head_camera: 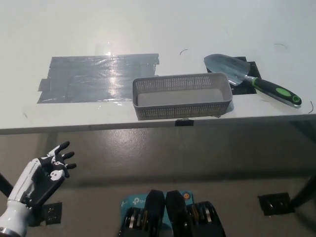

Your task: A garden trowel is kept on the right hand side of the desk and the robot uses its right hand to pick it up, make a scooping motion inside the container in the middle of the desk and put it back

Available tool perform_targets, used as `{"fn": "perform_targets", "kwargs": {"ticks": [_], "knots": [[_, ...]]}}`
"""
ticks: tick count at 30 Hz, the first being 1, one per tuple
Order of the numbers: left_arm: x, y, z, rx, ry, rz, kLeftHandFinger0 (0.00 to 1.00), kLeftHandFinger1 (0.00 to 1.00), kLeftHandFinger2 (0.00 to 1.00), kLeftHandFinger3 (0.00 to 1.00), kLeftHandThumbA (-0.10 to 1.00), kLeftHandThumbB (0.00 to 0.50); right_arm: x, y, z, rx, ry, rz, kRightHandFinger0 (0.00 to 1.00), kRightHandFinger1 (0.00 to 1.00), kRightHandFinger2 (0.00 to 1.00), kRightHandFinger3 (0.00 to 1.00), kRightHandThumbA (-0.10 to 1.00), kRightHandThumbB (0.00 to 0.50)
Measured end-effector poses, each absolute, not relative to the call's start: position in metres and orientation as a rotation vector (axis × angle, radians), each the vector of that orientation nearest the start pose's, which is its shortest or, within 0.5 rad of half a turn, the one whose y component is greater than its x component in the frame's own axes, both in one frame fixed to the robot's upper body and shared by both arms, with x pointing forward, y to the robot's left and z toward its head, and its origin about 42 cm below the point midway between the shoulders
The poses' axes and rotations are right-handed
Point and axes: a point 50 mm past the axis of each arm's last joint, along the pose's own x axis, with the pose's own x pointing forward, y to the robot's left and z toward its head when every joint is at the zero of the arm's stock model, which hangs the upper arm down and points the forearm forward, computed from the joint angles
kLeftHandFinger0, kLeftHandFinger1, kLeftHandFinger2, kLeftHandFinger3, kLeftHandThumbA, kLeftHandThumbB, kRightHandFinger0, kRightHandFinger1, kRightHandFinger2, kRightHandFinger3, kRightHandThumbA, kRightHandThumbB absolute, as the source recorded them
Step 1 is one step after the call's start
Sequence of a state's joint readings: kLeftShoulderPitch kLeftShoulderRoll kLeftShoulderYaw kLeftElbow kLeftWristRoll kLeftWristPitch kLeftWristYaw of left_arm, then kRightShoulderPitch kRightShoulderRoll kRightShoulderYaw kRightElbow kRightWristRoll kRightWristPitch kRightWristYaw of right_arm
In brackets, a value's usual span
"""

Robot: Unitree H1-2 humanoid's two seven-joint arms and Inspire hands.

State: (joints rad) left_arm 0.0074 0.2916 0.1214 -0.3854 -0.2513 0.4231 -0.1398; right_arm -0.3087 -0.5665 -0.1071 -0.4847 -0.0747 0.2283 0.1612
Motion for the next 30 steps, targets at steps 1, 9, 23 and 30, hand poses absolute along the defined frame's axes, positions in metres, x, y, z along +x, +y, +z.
{"fn": "perform_targets", "kwargs": {"ticks": [1, 9, 23, 30], "knots": [[0.269, 0.303, 0.188, 0.057, 0.032, -0.113, 0.82, 0.9, 1.0, 1.0, 0.34, 0.0, 0.323, -0.321, 0.352, -0.677, -0.562, 0.08, 1.0, 1.0, 1.0, 1.0, 0.85, 0.463], [0.269, 0.303, 0.188, 0.056, 0.036, -0.119, 0.8, 0.88, 1.0, 1.0, 0.39, 0.025, 0.4, -0.283, 0.409, -0.733, -0.55, 0.179, 1.0, 1.0, 1.0, 1.0, 0.97, 0.499], [0.267, 0.301, 0.185, 0.055, 0.046, -0.142, 0.77, 0.84, 1.0, 1.0, 0.43, 0.019, 0.514, -0.261, 0.336, -1.034, 0.037, 0.321, 1.0, 1.0, 1.0, 1.0, 1.0, 0.5], [0.265, 0.298, 0.183, 0.056, 0.055, -0.161, 0.75, 0.82, 1.0, 1.0, 0.4, 0.026, 0.529, -0.288, 0.288, -1.073, 0.251, 0.283, 1.0, 1.0, 1.0, 1.0, 0.94, 0.5]]}}
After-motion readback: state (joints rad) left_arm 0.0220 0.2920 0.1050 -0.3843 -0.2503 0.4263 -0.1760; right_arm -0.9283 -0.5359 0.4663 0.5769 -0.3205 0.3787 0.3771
